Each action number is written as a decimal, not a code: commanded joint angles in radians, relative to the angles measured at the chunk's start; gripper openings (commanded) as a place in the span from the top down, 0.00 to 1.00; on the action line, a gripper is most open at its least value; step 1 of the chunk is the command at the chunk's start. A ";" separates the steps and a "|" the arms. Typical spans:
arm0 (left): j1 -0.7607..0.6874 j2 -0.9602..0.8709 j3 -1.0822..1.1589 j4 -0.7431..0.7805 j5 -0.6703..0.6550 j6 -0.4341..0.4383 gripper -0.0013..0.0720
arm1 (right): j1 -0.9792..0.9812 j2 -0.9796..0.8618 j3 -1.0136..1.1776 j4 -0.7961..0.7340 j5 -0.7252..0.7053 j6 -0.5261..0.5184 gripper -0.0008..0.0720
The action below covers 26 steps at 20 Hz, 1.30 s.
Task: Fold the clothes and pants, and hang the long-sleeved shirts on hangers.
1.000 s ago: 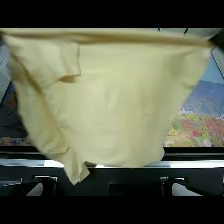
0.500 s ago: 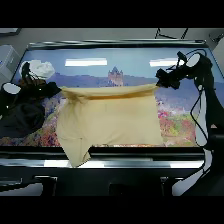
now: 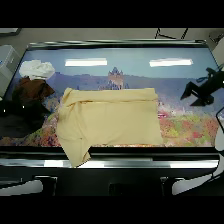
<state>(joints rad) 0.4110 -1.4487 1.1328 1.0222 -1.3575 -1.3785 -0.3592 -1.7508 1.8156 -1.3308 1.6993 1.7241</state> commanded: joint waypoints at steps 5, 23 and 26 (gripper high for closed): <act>0.076 0.043 -0.403 -0.079 0.073 0.184 0.27 | -0.054 0.172 -0.412 0.014 -0.021 -0.080 0.14; -0.057 0.082 -0.425 -0.170 0.195 0.164 0.94 | 0.144 0.172 -0.793 0.111 -0.230 -0.132 0.06; -0.057 0.100 -0.425 -0.171 0.180 0.164 0.94 | 0.192 0.172 -0.847 0.117 -0.272 -0.122 0.12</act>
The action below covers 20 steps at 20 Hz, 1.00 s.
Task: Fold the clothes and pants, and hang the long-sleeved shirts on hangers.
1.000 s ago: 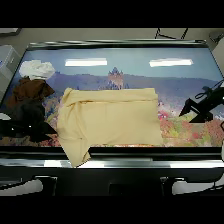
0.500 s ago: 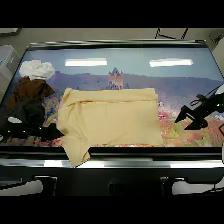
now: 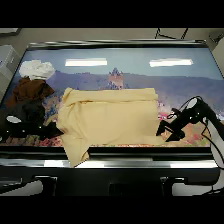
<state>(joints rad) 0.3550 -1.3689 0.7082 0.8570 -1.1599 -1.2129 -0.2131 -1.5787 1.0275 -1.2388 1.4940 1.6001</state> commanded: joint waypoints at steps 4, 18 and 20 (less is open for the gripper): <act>-0.001 0.030 0.001 -0.005 -0.043 0.000 0.94 | 0.093 0.000 -0.066 0.034 -0.061 0.037 0.78; -0.005 0.552 1.116 -0.002 0.175 -0.049 0.95 | 0.031 0.634 0.877 -0.082 -0.467 -0.008 0.95; -0.004 0.636 1.132 -0.001 0.236 -0.052 0.95 | 0.031 0.704 0.877 -0.100 -0.469 -0.008 0.95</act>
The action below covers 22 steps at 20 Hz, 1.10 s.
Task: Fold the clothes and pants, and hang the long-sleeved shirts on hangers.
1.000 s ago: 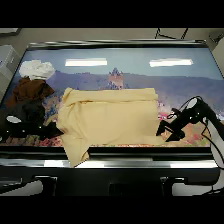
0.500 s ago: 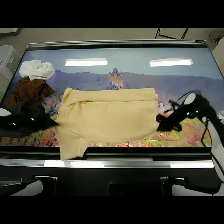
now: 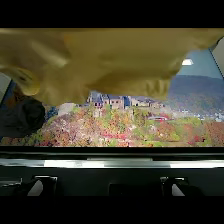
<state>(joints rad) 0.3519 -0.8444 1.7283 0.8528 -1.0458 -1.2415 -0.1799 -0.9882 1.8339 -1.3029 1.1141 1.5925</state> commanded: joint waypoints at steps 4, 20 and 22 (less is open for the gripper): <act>-0.001 0.214 0.113 0.004 0.196 -0.024 0.95 | -0.003 0.204 0.071 -0.077 -0.136 -0.001 0.95; -0.143 -0.328 -0.435 0.087 -0.150 -0.090 0.95 | 0.095 -0.461 -0.172 -0.102 0.347 0.026 0.95; -0.186 -0.426 -0.571 0.086 0.022 -0.090 0.95 | 0.111 -0.591 -0.198 -0.110 0.266 0.120 0.94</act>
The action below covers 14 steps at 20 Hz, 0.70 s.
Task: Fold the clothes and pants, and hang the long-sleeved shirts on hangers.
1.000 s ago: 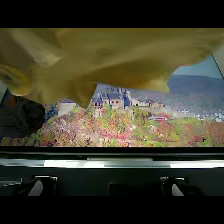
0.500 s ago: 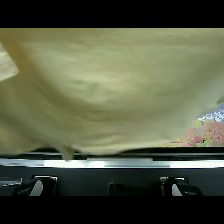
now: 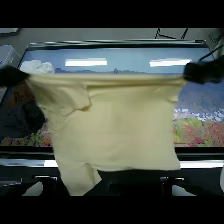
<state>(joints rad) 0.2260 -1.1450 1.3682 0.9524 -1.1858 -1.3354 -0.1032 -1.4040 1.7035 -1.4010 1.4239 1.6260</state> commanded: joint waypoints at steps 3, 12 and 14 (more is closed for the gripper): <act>-0.078 -0.285 -0.203 -0.038 0.295 0.003 0.95 | 0.031 -0.295 -0.068 0.011 -0.192 0.187 0.94; -0.203 -0.438 -0.121 -0.055 0.750 0.004 0.94 | 0.029 -0.337 -0.068 -0.036 -0.690 0.270 0.94; -0.238 -0.443 -0.121 -0.055 0.824 0.004 0.94 | 0.014 -0.343 -0.068 -0.049 -0.712 0.283 0.94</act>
<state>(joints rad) 0.0353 -1.5658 1.2446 0.8970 -0.5201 -1.3312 -0.0776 -1.7332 1.6363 -1.4227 0.8127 1.8656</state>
